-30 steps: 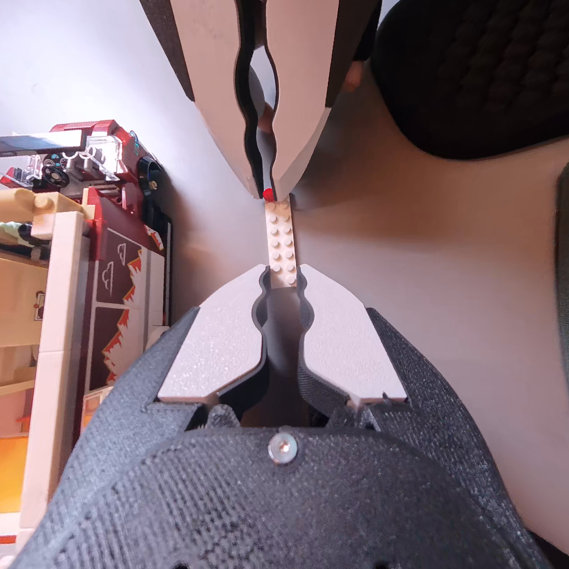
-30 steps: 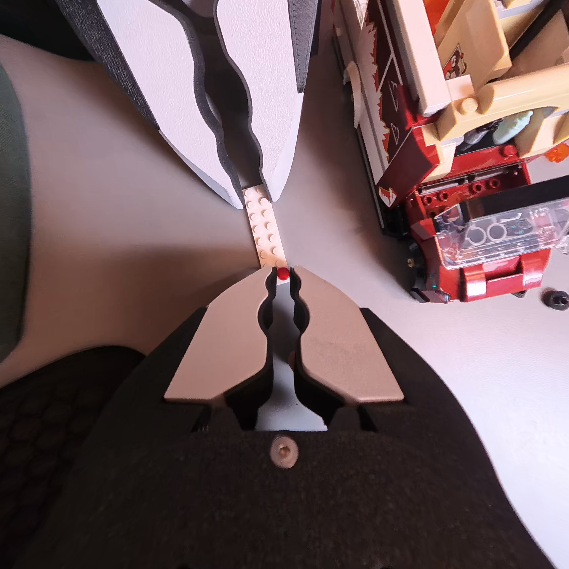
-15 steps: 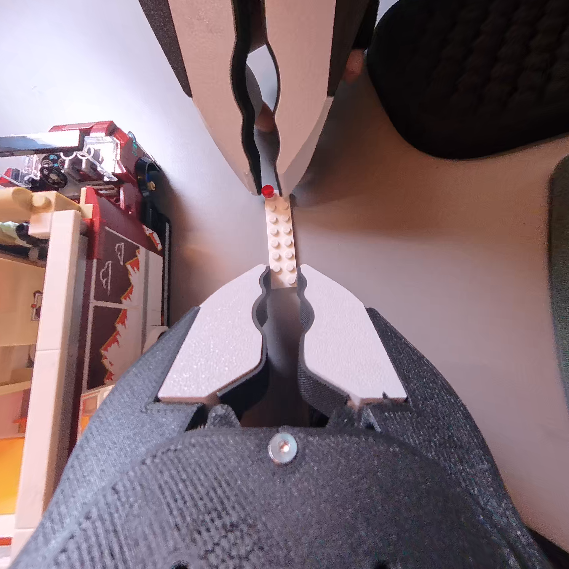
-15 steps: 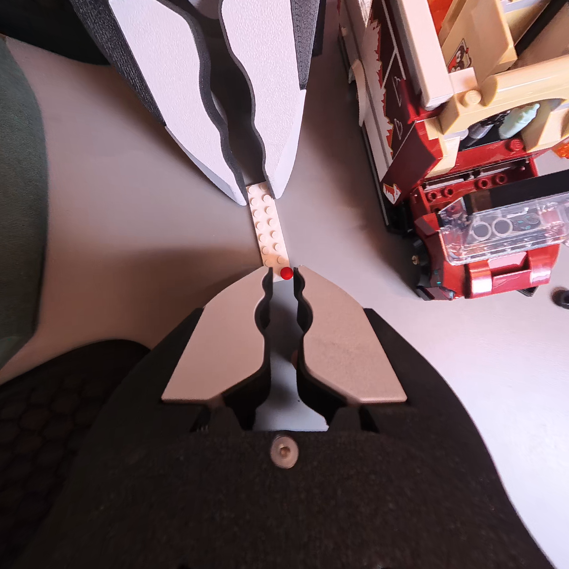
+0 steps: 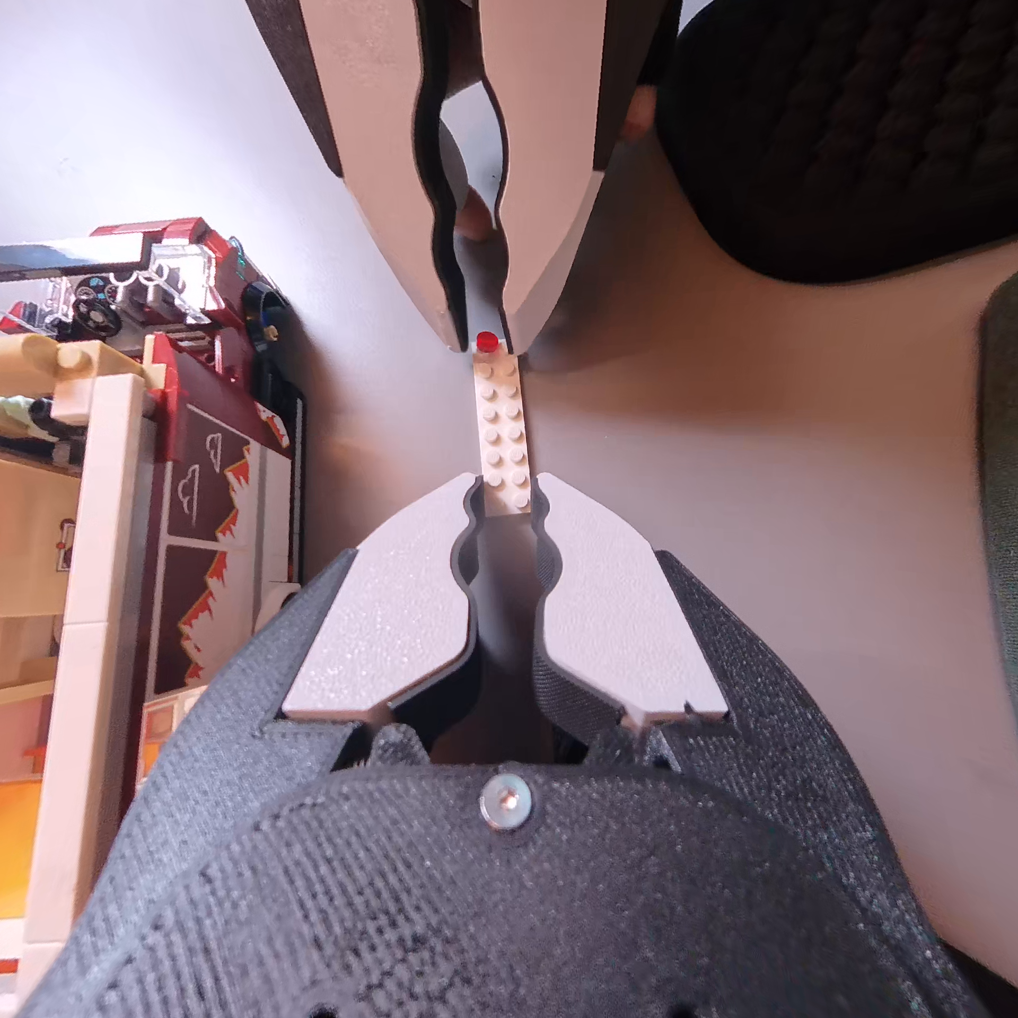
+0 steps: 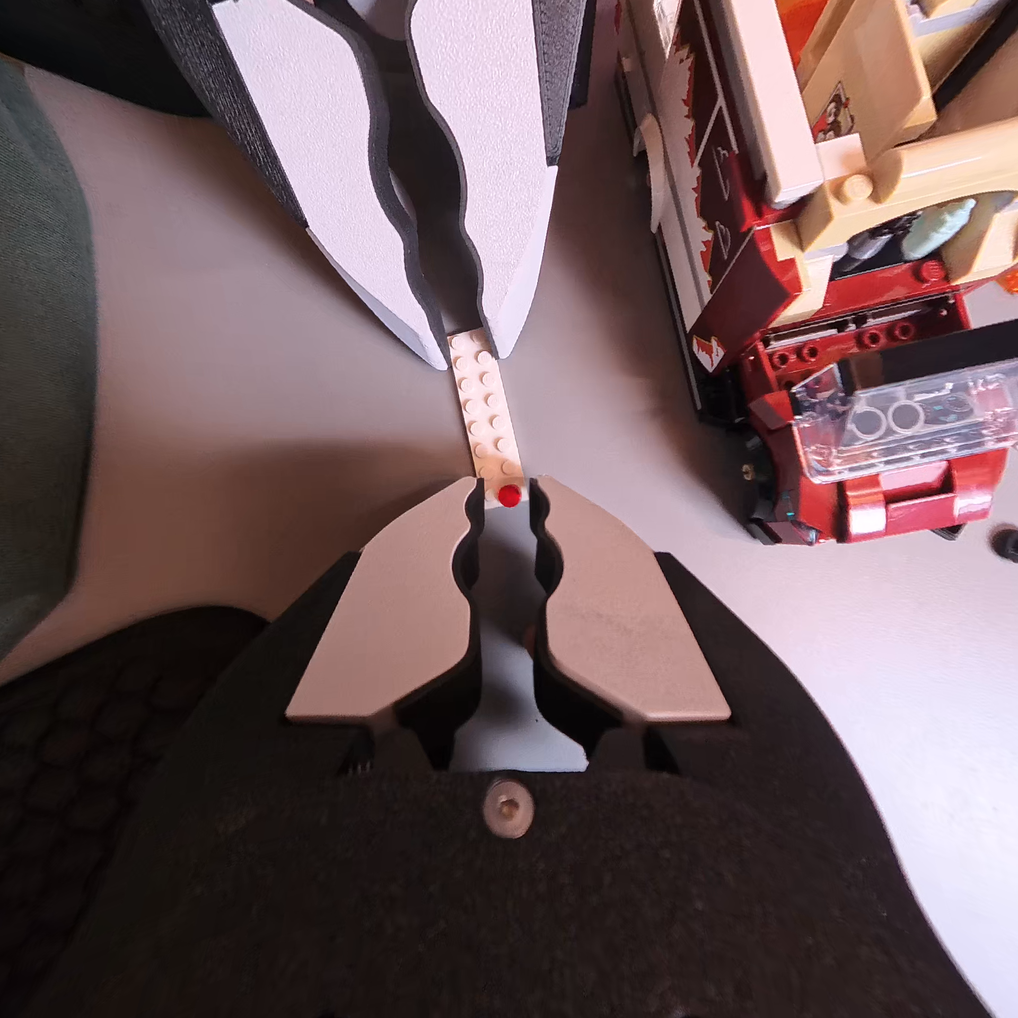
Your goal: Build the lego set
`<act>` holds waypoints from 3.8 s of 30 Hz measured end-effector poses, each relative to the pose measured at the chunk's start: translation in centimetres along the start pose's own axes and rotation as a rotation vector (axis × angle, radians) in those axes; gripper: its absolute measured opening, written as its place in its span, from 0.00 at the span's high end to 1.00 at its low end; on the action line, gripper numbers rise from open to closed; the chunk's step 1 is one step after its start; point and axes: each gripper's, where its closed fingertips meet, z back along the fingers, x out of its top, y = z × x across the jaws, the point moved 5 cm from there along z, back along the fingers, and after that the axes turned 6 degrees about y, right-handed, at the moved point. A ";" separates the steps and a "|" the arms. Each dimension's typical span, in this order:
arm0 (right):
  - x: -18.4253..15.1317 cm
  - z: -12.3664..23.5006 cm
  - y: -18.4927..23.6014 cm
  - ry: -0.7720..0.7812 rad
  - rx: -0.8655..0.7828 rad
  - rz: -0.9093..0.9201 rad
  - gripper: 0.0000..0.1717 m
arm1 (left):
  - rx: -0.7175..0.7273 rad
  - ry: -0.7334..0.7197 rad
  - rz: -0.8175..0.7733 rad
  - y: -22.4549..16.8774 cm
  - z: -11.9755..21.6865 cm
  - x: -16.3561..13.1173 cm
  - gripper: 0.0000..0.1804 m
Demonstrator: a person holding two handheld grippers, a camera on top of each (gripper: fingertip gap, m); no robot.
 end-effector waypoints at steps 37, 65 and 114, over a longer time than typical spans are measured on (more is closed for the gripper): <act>0.3 0.0 0.0 0.267 -0.075 0.211 1.00 | 0.002 0.006 -0.007 -0.1 0.0 0.0 0.91; -0.8 0.4 -0.2 0.211 -0.042 0.107 0.96 | 0.009 -0.007 -0.020 -0.3 0.0 0.0 0.91; 0.8 0.6 0.6 0.148 0.015 0.148 0.97 | 0.024 -0.014 -0.032 -0.4 0.1 -0.1 0.91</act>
